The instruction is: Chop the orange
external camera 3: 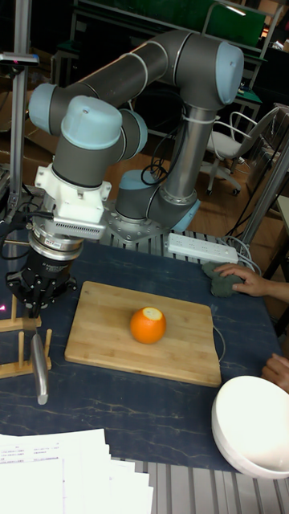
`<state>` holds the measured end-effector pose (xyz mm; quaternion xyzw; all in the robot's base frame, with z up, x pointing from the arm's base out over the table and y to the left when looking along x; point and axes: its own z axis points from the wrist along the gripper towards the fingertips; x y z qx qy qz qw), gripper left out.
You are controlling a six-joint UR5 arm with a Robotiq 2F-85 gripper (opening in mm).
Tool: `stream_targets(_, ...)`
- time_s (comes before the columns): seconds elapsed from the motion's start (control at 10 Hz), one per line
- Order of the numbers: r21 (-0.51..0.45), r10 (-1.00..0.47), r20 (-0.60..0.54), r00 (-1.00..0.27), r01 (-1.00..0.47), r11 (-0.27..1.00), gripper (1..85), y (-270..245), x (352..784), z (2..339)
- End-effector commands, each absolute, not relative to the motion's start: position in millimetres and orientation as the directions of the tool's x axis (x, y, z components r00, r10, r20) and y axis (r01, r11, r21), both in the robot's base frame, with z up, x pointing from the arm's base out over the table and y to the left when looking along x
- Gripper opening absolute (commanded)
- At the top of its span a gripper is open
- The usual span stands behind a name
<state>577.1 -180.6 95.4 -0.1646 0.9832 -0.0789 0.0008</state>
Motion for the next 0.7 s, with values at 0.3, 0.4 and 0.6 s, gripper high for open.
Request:
stream_targets(0.3,-0.262,-0.317,0.098,-0.943,-0.332,0.906,1.3,-180,553,170)
stream_targets(0.4,-0.3,-0.304,0.096,-0.948,-0.319,0.899,1.3,-178,549,183)
stream_targets(0.6,-0.303,-0.255,0.072,-0.964,-0.265,0.915,1.3,-160,538,194)
